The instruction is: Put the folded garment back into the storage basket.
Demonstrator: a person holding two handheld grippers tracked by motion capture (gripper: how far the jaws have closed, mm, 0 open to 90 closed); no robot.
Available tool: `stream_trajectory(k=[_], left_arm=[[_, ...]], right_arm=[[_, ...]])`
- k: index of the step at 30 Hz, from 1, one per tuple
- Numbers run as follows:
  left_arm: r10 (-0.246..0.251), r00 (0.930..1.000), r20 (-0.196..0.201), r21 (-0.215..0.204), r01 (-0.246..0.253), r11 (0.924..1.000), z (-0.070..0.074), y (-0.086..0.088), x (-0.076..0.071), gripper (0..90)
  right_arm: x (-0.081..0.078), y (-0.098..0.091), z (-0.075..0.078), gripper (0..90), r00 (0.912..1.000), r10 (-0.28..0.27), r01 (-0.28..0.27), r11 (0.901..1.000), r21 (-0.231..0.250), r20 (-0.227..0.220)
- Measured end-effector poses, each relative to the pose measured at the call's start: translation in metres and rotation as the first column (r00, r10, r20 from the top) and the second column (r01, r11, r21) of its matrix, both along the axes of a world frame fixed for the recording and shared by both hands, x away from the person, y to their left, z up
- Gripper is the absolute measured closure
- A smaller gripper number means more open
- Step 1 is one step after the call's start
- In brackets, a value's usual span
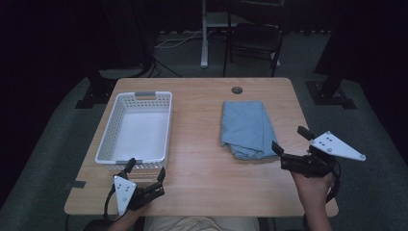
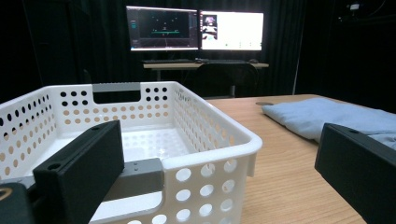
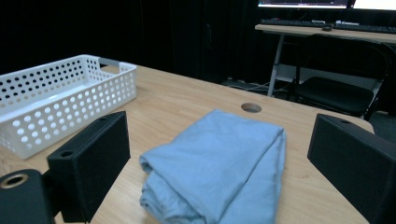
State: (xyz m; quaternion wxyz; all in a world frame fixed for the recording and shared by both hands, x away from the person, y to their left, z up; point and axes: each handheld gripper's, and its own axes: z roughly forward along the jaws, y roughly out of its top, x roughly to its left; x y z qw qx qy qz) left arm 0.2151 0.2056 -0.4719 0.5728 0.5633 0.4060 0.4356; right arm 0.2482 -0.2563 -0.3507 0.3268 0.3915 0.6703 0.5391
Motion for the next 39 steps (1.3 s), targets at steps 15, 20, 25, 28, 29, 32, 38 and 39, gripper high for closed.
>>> stream_trajectory(k=[15,20,25,28,29,32,38,39], left_arm=[[0.000,1.0000,0.000,-0.001,0.000,1.0000,0.000,0.000,0.000,2.6],[0.000,1.0000,0.000,-0.001,0.000,1.0000,0.000,0.000,0.000,2.6],[0.000,1.0000,-0.001,0.002,0.000,1.0000,0.000,0.000,0.000,2.6],[0.000,1.0000,-0.001,0.001,0.000,1.0000,0.000,0.000,0.000,2.7],[0.000,1.0000,-0.002,0.003,0.000,1.0000,0.000,0.000,0.000,2.6],[0.000,1.0000,-0.002,0.003,0.000,1.0000,0.000,0.000,0.000,2.6],[0.000,1.0000,-0.001,0.001,0.000,1.0000,0.000,0.000,0.000,2.6],[0.000,1.0000,-0.001,0.001,0.000,1.0000,0.000,0.000,0.000,2.6]], right_arm=[[0.038,-0.010,0.023,5.5,0.9969,0.044,-0.040,0.9974,0.061,-0.066],[0.057,-0.011,0.024,5.6,0.9947,0.035,-0.029,0.9977,0.062,-0.097],[0.079,-0.011,0.019,5.6,0.9878,0.028,-0.020,0.9982,0.056,-0.153],[0.093,-0.013,0.014,5.6,0.9810,0.039,-0.025,0.9968,0.076,-0.190],[0.097,-0.013,0.012,5.6,0.9771,0.047,-0.030,0.9962,0.082,-0.208],[0.109,-0.014,0.006,5.6,0.9705,0.033,-0.016,0.9971,0.074,-0.239],[0.127,-0.012,-0.004,5.6,0.9574,0.006,0.010,0.9985,0.053,-0.289],[0.130,-0.012,-0.007,5.6,0.9548,0.006,0.011,0.9982,0.058,-0.297]])
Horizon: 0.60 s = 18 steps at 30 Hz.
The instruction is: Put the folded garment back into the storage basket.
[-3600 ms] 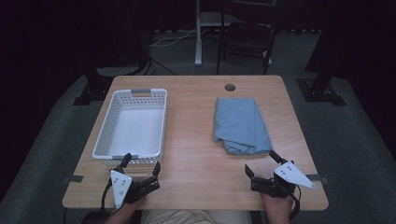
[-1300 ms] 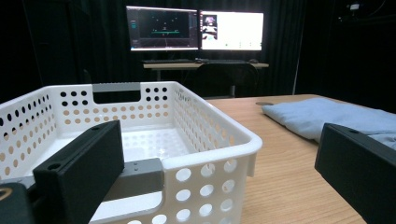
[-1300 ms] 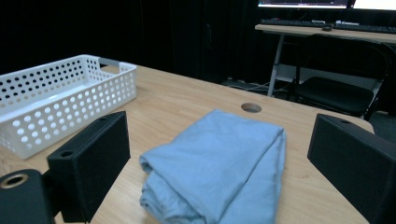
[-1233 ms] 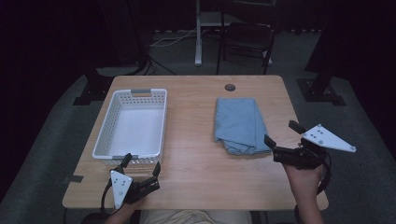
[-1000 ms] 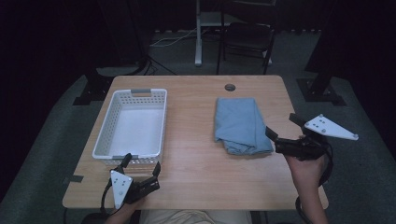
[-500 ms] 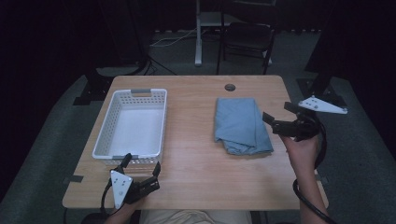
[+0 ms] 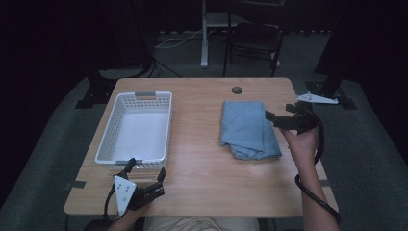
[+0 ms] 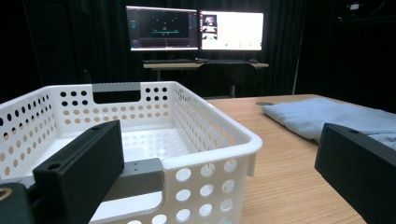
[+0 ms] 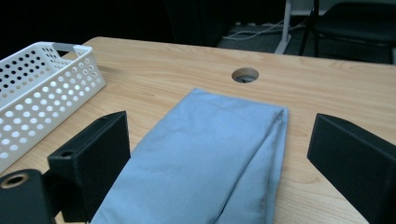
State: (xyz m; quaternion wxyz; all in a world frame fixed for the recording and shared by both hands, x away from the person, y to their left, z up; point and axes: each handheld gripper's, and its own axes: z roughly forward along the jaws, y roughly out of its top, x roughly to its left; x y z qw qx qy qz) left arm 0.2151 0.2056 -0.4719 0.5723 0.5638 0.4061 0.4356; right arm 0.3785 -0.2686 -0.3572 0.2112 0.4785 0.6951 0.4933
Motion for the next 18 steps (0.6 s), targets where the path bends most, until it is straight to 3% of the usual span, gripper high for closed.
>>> stream_trajectory(k=[7,13,18], left_arm=[[-0.001,1.0000,-0.001,0.000,0.001,1.0000,0.000,0.000,0.000,2.7],[-0.001,1.0000,-0.001,0.001,0.001,1.0000,0.000,0.000,0.000,2.6],[0.000,1.0000,0.000,0.000,0.000,1.0000,0.000,0.000,0.000,2.6]], right_arm=[[0.016,0.002,-0.014,7.1,0.9981,-0.007,0.006,0.9999,-0.008,-0.061],[0.025,0.006,-0.021,7.1,0.9969,-0.010,0.008,0.9996,-0.029,-0.079],[0.035,0.009,-0.032,7.1,0.9919,-0.010,0.006,0.9992,-0.039,-0.126]])
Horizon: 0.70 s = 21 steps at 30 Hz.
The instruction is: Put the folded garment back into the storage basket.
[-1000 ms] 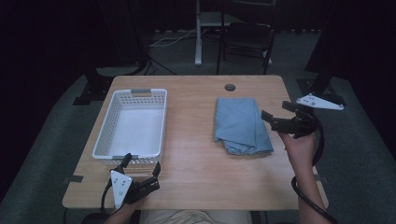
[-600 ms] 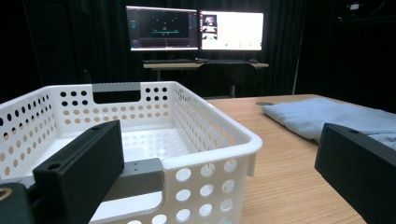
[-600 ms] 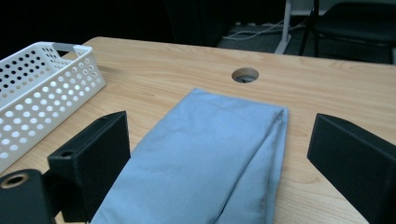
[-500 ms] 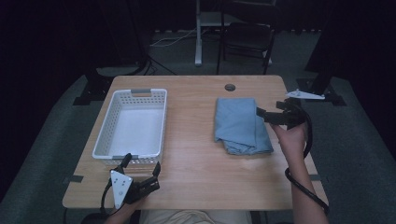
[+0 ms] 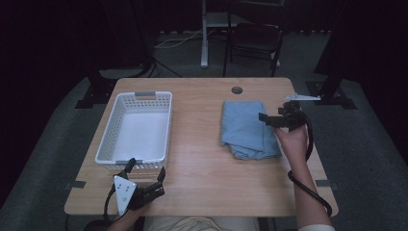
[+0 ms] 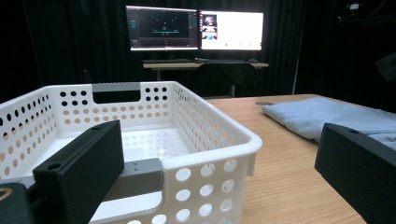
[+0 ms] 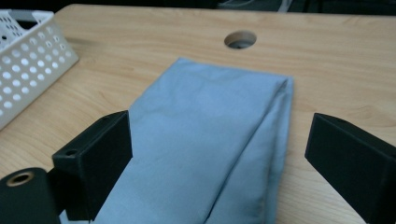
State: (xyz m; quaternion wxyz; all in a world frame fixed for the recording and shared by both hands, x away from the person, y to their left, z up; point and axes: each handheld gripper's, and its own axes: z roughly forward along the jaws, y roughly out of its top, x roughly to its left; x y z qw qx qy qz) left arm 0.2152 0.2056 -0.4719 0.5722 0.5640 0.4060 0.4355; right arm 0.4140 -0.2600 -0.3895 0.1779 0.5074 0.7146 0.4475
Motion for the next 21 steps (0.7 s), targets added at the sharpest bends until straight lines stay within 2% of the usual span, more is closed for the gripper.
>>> stream_trajectory(k=[5,15,21], left_arm=[[0.000,1.0000,0.000,0.000,0.000,1.0000,0.000,0.000,0.000,2.6],[0.001,1.0000,0.002,-0.001,-0.001,1.0000,0.000,0.000,0.000,2.7],[0.001,1.0000,0.002,-0.002,-0.001,1.0000,0.000,0.000,0.000,2.6]], right_arm=[[0.008,0.003,-0.011,7.0,0.9991,-0.002,0.001,0.9998,-0.022,-0.043],[0.015,0.007,-0.019,7.1,0.9974,-0.018,0.015,0.9990,-0.043,-0.070],[0.021,0.011,-0.031,7.1,0.9952,-0.014,0.008,0.9985,-0.054,-0.097]])
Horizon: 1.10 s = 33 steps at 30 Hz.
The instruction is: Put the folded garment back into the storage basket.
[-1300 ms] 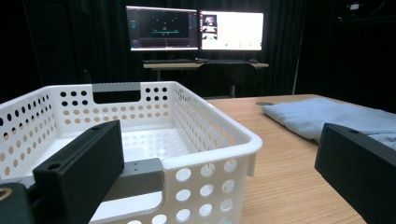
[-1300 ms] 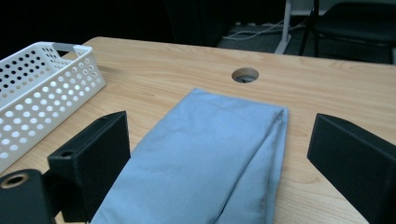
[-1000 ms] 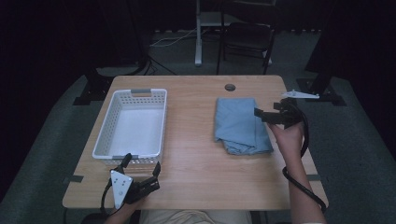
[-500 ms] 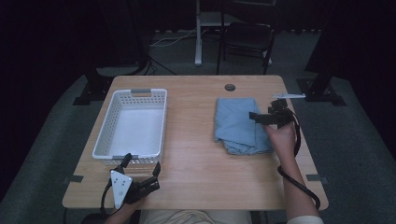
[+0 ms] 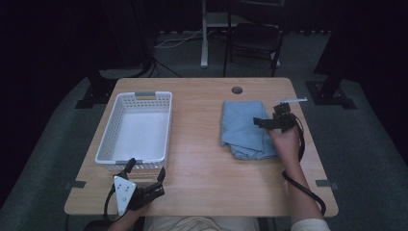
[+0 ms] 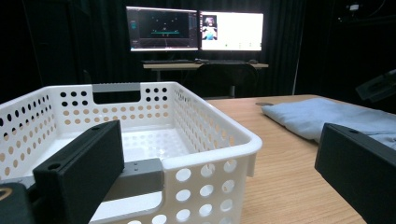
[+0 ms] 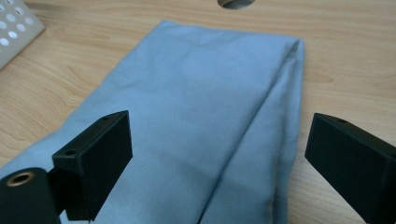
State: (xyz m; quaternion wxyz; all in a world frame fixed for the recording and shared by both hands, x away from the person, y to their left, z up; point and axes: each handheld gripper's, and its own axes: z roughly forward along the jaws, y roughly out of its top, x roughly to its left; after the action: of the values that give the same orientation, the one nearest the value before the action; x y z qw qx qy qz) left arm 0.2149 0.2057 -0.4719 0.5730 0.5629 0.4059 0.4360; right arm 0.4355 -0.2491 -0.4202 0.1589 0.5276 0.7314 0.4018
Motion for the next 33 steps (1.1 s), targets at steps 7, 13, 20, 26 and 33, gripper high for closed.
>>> stream_trajectory(k=[7,13,20,26,33], left_arm=[[0.000,1.0000,0.000,0.000,0.000,1.0000,0.000,0.000,0.000,2.7],[0.000,1.0000,0.000,0.000,0.000,1.0000,0.000,0.000,0.000,2.6],[0.000,1.0000,0.000,0.000,0.000,1.0000,0.000,0.000,0.000,2.7],[-0.003,1.0000,0.001,0.000,0.003,1.0000,0.000,0.000,0.000,2.7],[-0.002,1.0000,0.001,0.000,0.002,1.0000,0.000,0.000,0.000,2.6]], right_arm=[[0.004,-0.001,-0.011,7.1,0.9994,-0.015,0.015,0.9999,-0.006,-0.032],[0.008,0.002,-0.018,7.1,0.9979,-0.021,0.020,0.9995,-0.025,-0.061],[0.012,0.006,-0.028,7.1,0.9948,-0.015,0.012,0.9995,-0.030,-0.100],[0.014,0.007,-0.034,7.1,0.9942,-0.010,0.008,0.9998,-0.018,-0.107],[0.014,0.012,-0.038,2.9,0.9955,0.006,-0.011,0.9987,-0.050,-0.094]])
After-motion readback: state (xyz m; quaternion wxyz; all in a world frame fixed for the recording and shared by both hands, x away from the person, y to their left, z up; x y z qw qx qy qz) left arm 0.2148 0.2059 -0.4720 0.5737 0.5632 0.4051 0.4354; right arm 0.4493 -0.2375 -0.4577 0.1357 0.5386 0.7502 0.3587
